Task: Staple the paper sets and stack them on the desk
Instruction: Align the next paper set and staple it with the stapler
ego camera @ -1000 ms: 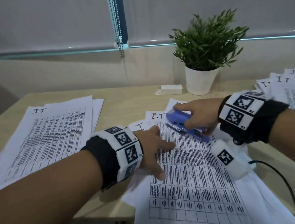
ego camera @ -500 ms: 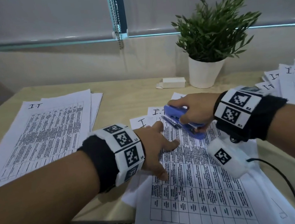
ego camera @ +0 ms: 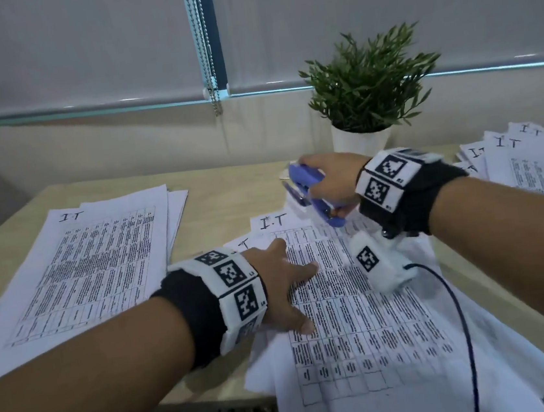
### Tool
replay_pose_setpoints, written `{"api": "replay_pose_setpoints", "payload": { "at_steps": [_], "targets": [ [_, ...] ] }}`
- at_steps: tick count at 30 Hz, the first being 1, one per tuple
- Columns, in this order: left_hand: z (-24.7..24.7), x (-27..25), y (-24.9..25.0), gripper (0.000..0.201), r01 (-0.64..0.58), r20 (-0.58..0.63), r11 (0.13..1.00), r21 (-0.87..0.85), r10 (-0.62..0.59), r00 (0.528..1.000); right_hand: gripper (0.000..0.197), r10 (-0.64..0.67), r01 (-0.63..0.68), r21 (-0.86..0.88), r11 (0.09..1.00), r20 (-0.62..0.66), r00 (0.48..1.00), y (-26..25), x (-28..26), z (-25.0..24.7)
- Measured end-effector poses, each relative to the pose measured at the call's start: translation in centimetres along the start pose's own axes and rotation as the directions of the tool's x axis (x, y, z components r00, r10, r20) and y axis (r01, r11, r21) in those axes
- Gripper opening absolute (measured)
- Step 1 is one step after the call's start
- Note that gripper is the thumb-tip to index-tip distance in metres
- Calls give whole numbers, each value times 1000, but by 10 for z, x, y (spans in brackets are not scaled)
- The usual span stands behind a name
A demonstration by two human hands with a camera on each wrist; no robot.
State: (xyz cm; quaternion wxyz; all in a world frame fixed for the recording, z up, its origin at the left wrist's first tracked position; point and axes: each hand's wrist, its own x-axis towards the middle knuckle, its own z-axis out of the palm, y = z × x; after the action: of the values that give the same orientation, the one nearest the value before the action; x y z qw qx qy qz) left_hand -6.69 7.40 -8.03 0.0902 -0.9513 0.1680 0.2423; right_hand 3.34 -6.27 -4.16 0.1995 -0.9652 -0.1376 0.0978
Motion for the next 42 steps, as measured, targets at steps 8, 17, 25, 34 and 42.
{"api": "replay_pose_setpoints", "payload": {
  "at_steps": [8, 17, 25, 34, 42],
  "targets": [
    [-13, 12, 26, 88, 1, -200, 1000, 8, 1, 980, 48, 233, -246, 158, 956, 96, 968, 59, -73, -33],
    [-16, 32, 40, 94, -48, -64, 990, -131, 40, 997, 50, 239, -277, 144, 950, 236, 942, 65, -86, 2],
    [-14, 36, 38, 96, -54, -51, 993, -104, 49, 998, 36, 182, -181, -14, 983, 104, 978, 62, -56, 10],
    [-11, 39, 42, 89, -51, -78, 994, -94, 44, 996, 4, 197, -198, 20, 980, 56, 979, 53, -31, 13],
    [-18, 31, 42, 99, -13, -79, 963, -269, -8, 997, 50, 31, -41, -162, 986, -63, 998, 44, -40, -5]
  ]
}}
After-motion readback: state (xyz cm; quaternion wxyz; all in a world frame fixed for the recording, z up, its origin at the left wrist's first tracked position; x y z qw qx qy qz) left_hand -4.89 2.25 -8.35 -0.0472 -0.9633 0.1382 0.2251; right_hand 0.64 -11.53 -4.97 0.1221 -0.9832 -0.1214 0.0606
